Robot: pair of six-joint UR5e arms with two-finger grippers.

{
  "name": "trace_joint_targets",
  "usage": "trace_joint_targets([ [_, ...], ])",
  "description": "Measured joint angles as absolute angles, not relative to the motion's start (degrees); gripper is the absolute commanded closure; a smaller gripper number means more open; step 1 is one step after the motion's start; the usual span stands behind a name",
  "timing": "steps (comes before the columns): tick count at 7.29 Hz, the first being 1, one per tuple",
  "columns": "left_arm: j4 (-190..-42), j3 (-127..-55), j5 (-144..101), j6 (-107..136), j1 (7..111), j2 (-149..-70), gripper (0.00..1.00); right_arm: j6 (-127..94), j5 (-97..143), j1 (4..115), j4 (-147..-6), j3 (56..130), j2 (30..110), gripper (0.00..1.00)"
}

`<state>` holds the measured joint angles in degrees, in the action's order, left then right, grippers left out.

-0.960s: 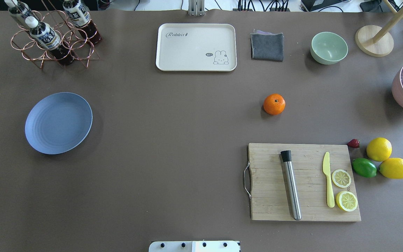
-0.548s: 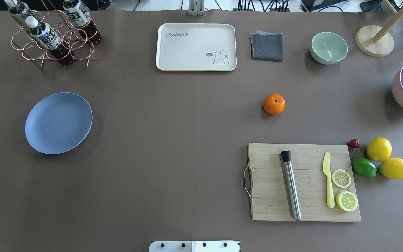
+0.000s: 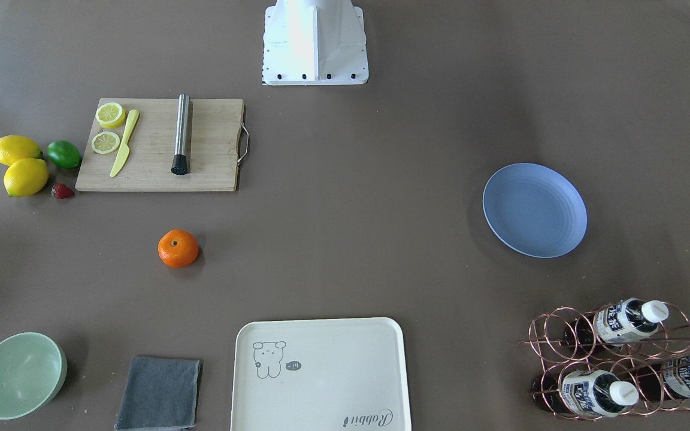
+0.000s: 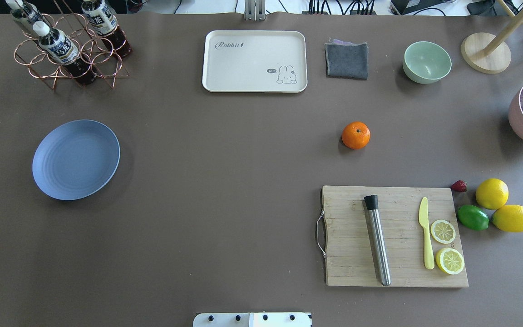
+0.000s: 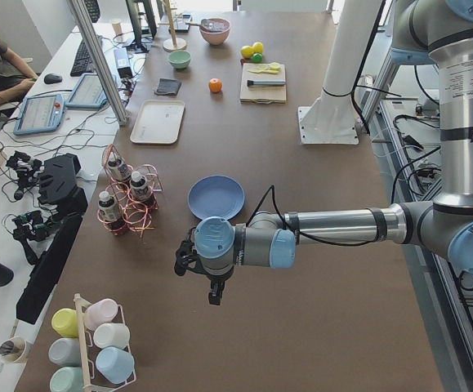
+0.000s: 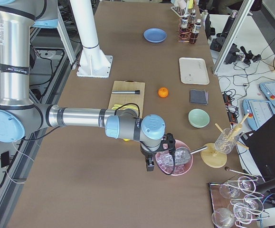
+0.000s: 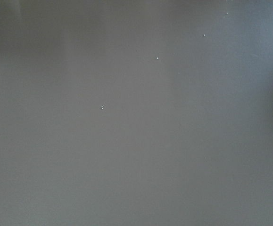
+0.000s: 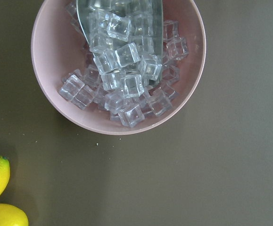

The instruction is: Pick orange to plate

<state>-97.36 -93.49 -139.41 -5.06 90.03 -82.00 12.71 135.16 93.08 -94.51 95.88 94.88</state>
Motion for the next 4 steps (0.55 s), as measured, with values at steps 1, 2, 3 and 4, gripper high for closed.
trace_joint_targets([
  [1,-97.4,-93.7,-139.3,-4.7,90.1,-82.0,0.02,12.7,135.1,93.1,-94.5,95.9,94.9,0.00],
  [2,-97.4,-93.8,-139.3,-4.6,90.1,-82.0,0.02,12.7,135.0,93.1,-94.5,95.9,95.0,0.00],
  [3,-97.4,-93.9,-139.5,-4.5,90.1,-82.0,0.02,12.7,135.0,93.1,-94.5,95.9,95.0,0.00],
  [4,-97.4,-94.0,-139.6,-4.5,90.1,-81.9,0.02,12.7,135.0,93.1,-94.4,95.8,95.0,0.00],
])
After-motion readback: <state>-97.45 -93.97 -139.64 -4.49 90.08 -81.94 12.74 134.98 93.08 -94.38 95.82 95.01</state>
